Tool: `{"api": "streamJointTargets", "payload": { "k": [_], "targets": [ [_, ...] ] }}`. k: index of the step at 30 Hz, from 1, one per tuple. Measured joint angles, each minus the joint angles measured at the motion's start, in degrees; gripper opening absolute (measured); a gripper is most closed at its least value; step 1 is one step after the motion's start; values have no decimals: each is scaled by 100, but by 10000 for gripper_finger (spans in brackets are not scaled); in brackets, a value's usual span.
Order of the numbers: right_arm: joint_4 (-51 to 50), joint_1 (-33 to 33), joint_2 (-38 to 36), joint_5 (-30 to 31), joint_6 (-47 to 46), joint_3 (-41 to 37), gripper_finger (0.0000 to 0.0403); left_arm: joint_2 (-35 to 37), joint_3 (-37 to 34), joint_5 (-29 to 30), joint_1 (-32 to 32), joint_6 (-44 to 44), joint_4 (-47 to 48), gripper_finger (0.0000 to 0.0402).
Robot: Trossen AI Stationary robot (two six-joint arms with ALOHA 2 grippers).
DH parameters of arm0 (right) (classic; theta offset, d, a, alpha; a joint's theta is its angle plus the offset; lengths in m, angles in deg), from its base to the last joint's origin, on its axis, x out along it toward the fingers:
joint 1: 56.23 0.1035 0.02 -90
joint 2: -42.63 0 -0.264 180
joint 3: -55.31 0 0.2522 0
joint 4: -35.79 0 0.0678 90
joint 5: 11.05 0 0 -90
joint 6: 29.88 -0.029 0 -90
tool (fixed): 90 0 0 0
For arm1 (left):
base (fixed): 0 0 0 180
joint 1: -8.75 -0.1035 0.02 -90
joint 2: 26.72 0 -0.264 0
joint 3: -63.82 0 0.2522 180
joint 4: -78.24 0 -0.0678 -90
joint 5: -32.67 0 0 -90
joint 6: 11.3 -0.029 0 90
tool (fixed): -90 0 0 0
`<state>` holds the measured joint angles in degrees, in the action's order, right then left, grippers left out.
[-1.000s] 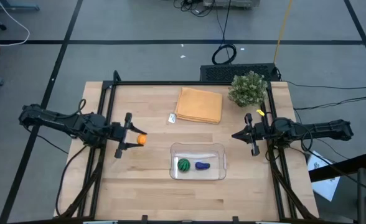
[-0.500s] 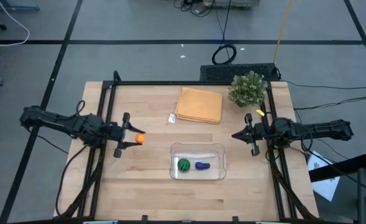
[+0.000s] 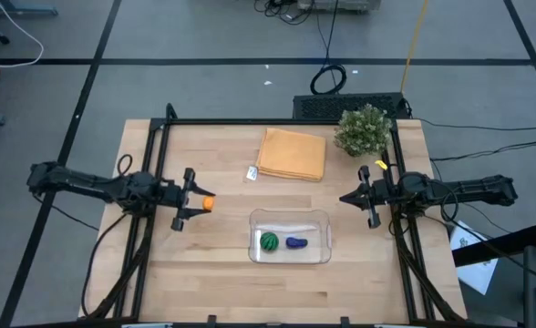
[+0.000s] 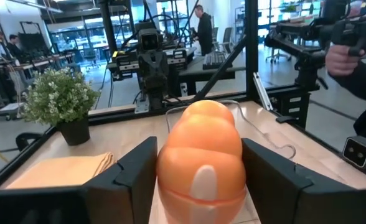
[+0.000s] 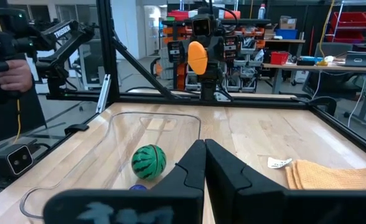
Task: Pick and placing Produce into tupperware
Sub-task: Put the croissant into the transparent bin
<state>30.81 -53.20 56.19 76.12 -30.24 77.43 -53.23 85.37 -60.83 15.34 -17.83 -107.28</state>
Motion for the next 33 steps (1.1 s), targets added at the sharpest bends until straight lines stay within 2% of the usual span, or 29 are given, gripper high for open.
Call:
{"api": "streamJointTargets", "payload": {
  "k": [9,21,28,33],
  "targets": [
    [0,1,0,1,-3,0,0,0,-73,-403,-291,29,-202,210],
    [-4,0,0,2,-2,0,0,-16,-61,-357,-521,404,-533,211],
    [-4,0,0,2,-4,0,0,-98,373,-356,-583,384,-455,211],
    [-4,0,0,2,-4,0,0,-317,946,-415,-583,254,-98,211]
  ]
}}
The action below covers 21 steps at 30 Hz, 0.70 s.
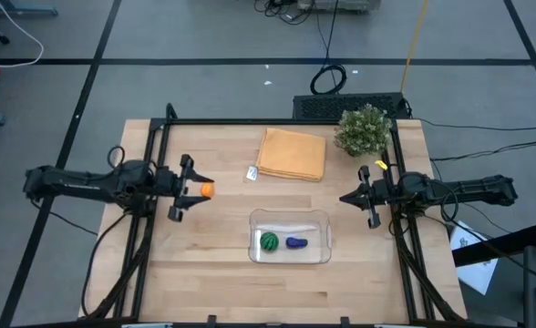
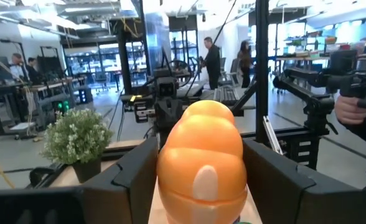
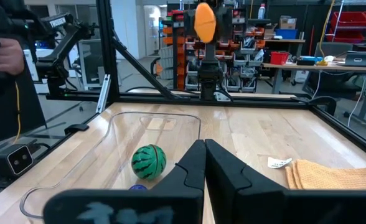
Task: Pick and placing Produce into tupperware
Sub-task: Put the croissant into the transparent bin
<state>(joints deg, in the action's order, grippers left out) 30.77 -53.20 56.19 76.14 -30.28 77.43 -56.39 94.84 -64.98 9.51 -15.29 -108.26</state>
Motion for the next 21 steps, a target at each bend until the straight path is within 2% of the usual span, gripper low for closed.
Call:
{"api": "streamJointTargets", "payload": {
  "k": [12,21],
  "targets": [
    [-4,0,2,0,0,0,0,-1097,1865,34,0,-15,1422,211],
    [-20,2,2,0,0,0,0,-1745,2441,14,0,-156,1605,211]
  ]
}}
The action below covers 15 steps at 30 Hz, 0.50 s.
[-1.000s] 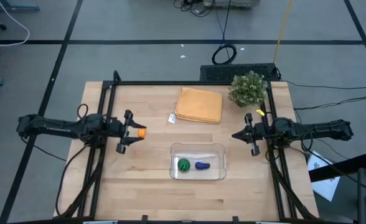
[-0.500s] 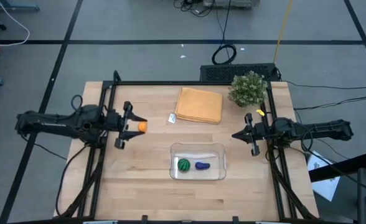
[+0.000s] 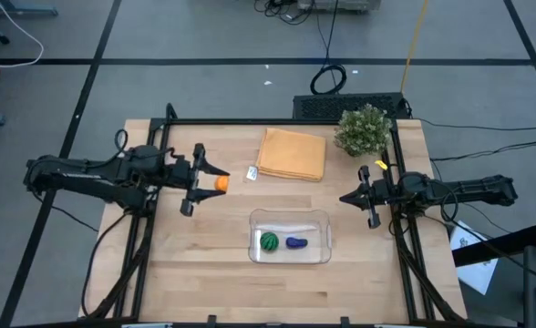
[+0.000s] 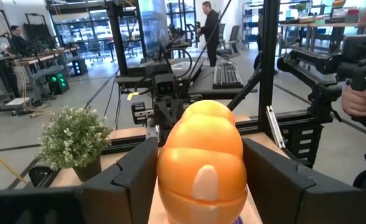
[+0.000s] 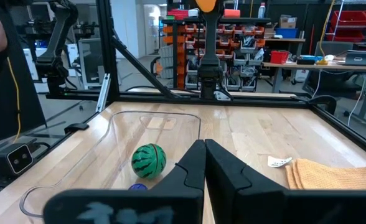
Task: Pick and placing Produce into tupperware
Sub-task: Put the croissant into the transparent bin
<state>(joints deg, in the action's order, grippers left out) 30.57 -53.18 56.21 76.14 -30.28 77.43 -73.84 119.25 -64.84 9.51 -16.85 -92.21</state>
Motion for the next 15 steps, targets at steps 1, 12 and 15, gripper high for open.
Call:
{"api": "streamJointTargets", "payload": {
  "k": [1,12,15],
  "targets": [
    [-4,-2,-1,0,0,0,0,-55,45,-2,0,1,1,211],
    [-13,-2,0,0,0,0,0,-796,746,-210,2,56,21,211],
    [-13,-1,0,0,0,-1,0,-1069,959,-483,0,75,18,211]
  ]
}}
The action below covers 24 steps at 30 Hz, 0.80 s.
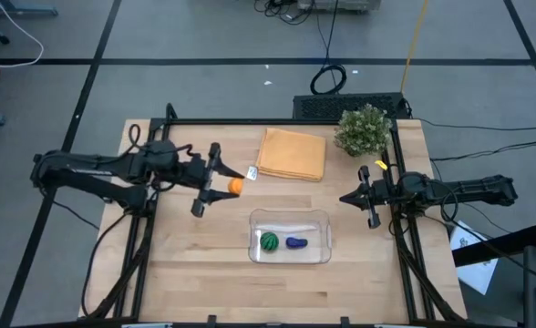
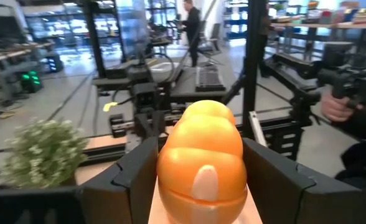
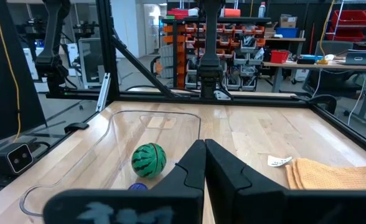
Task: Pick and placing Produce into tupperware
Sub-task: Put the croissant into the transparent bin
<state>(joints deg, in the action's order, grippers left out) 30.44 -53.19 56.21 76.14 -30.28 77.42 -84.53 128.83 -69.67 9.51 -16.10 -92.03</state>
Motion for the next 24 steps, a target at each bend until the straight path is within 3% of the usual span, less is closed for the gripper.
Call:
{"api": "streamJointTargets", "payload": {
  "k": [13,24],
  "targets": [
    [-3,0,-1,0,0,1,0,-1196,891,-464,0,2,2,211],
    [4,1,-2,0,-25,-1,0,-2315,1875,-476,-173,414,394,211]
  ]
}}
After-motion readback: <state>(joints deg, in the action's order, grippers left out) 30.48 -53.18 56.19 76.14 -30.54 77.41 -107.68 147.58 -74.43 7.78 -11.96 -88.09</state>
